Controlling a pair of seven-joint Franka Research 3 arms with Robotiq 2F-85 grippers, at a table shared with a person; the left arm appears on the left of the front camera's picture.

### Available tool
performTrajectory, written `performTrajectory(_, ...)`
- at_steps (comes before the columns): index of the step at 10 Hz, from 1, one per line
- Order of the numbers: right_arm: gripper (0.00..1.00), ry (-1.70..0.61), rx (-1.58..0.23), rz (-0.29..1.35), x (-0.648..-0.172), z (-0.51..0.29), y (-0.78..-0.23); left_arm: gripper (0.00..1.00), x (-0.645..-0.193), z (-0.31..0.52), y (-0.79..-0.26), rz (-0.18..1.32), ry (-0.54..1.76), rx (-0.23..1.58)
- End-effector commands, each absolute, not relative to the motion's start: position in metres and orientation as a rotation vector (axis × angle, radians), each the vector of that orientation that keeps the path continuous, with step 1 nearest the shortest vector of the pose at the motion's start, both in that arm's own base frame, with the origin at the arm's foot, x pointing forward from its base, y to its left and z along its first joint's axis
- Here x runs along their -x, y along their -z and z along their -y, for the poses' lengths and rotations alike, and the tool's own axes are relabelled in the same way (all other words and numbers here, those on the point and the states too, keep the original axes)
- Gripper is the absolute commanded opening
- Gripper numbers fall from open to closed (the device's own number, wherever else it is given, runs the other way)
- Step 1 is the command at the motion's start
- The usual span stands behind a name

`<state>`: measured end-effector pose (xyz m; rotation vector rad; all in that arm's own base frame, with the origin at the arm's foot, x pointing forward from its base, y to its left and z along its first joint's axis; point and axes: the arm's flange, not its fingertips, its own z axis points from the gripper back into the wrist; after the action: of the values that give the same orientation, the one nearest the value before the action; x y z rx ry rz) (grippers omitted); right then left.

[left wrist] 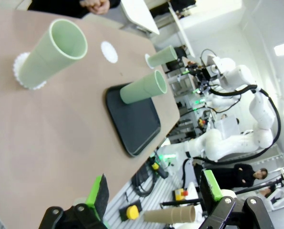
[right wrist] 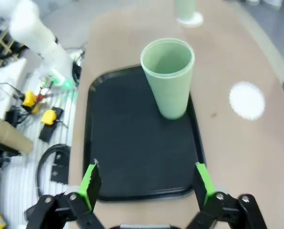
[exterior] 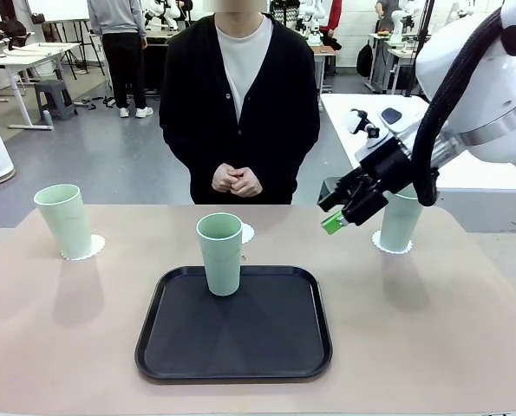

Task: Place coasters on the table and set cups on them.
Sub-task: Take one Reusable plastic cup from the Flat Tray and place it on a coaster set by the human.

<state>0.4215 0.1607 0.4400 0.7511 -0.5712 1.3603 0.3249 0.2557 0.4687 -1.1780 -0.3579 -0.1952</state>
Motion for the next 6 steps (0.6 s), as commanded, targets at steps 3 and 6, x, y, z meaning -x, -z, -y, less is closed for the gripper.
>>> performTrajectory(3, 1.00, -1.374, -0.999, 0.906, -0.439, -0.166, -0.349, 1.00, -0.322, -0.257, -0.471, 0.359, 0.199, 1.183)
performTrajectory(6, 1.00, -1.336, -0.940, 1.029, -0.436, -0.175, -0.324, 1.00, -0.322, -0.257, -0.471, 0.359, 0.199, 1.183)
